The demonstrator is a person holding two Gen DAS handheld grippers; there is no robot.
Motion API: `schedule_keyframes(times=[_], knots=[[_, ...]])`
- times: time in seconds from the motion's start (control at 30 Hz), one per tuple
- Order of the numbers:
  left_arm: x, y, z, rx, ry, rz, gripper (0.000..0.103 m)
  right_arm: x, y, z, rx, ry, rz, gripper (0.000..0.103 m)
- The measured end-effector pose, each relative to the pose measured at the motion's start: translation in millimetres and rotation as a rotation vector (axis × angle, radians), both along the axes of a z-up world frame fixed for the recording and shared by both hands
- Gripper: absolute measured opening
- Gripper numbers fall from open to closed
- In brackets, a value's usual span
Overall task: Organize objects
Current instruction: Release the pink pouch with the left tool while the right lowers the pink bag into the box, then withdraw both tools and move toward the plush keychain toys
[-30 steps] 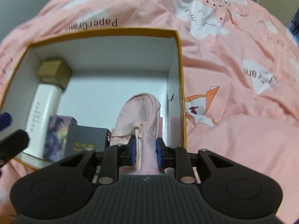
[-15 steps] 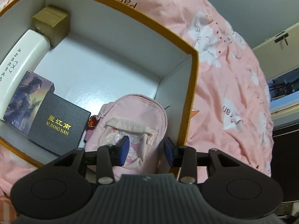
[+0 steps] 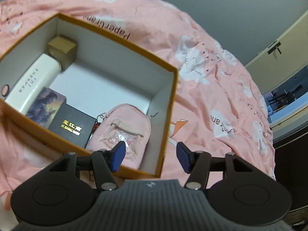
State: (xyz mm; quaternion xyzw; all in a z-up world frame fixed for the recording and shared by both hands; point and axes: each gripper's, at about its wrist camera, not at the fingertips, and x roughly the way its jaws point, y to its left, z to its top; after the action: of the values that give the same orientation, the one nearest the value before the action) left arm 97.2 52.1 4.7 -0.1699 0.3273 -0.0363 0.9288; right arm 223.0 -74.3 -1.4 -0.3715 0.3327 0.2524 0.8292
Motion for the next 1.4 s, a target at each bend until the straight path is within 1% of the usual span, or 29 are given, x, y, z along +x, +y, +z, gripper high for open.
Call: schedule_keyframes(times=[0.13, 0.23, 0.3, 0.4, 0.47, 0.5, 0.53, 0.6, 0.67, 0.73, 0.77, 0.83, 0.9, 0.97, 1.1, 1.23, 1.3, 1.37, 1.4], knots=[[-12, 4, 1, -0.032, 0.018, -0.055, 0.066, -19, -33, 19, 0.125, 0.010, -0.042, 0.060], [-18, 1, -5, -0.049, 0.058, -0.096, 0.062, -38, -63, 23, 0.228, 0.056, -0.076, 0.060], [-22, -4, -11, -0.065, 0.091, -0.125, 0.062, -51, -80, 18, 0.263, 0.093, -0.095, 0.060], [-24, -11, -23, -0.086, 0.155, -0.165, 0.062, -72, -102, 4, 0.288, 0.149, -0.137, 0.059], [-28, -15, -28, -0.075, 0.196, -0.176, 0.061, -84, -116, -6, 0.317, 0.215, -0.157, 0.057], [-32, -17, -29, -0.068, 0.208, -0.183, 0.061, -89, -121, -10, 0.332, 0.244, -0.165, 0.051], [-36, -18, -28, -0.064, 0.213, -0.191, 0.061, -94, -124, -14, 0.350, 0.270, -0.171, 0.050], [-43, -18, -27, -0.048, 0.230, -0.211, 0.062, -105, -130, -20, 0.375, 0.315, -0.175, 0.050], [-53, -21, -27, -0.002, 0.254, -0.227, 0.064, -117, -130, -27, 0.375, 0.346, -0.151, 0.050], [-63, -26, -29, 0.038, 0.280, -0.244, 0.069, -126, -126, -32, 0.368, 0.369, -0.120, 0.050], [-68, -28, -31, 0.048, 0.290, -0.250, 0.071, -129, -125, -35, 0.363, 0.380, -0.104, 0.050], [-75, -33, -36, 0.067, 0.321, -0.275, 0.080, -134, -121, -39, 0.355, 0.403, -0.080, 0.052], [-81, -40, -41, 0.091, 0.350, -0.315, 0.081, -137, -119, -43, 0.346, 0.423, -0.068, 0.055], [-82, -45, -48, 0.091, 0.382, -0.347, 0.082, -138, -122, -47, 0.344, 0.438, -0.068, 0.055], [-78, -45, -65, 0.066, 0.444, -0.338, 0.086, -133, -124, -54, 0.350, 0.481, -0.085, 0.057], [-72, -45, -84, 0.088, 0.516, -0.314, 0.086, -131, -120, -62, 0.331, 0.519, -0.087, 0.058], [-70, -46, -89, 0.112, 0.524, -0.301, 0.083, -131, -117, -65, 0.324, 0.520, -0.080, 0.057], [-71, -43, -87, 0.113, 0.506, -0.297, 0.078, -131, -113, -66, 0.319, 0.507, -0.068, 0.053], [-72, -43, -83, 0.121, 0.491, -0.294, 0.073, -132, -112, -65, 0.320, 0.495, -0.059, 0.046]])
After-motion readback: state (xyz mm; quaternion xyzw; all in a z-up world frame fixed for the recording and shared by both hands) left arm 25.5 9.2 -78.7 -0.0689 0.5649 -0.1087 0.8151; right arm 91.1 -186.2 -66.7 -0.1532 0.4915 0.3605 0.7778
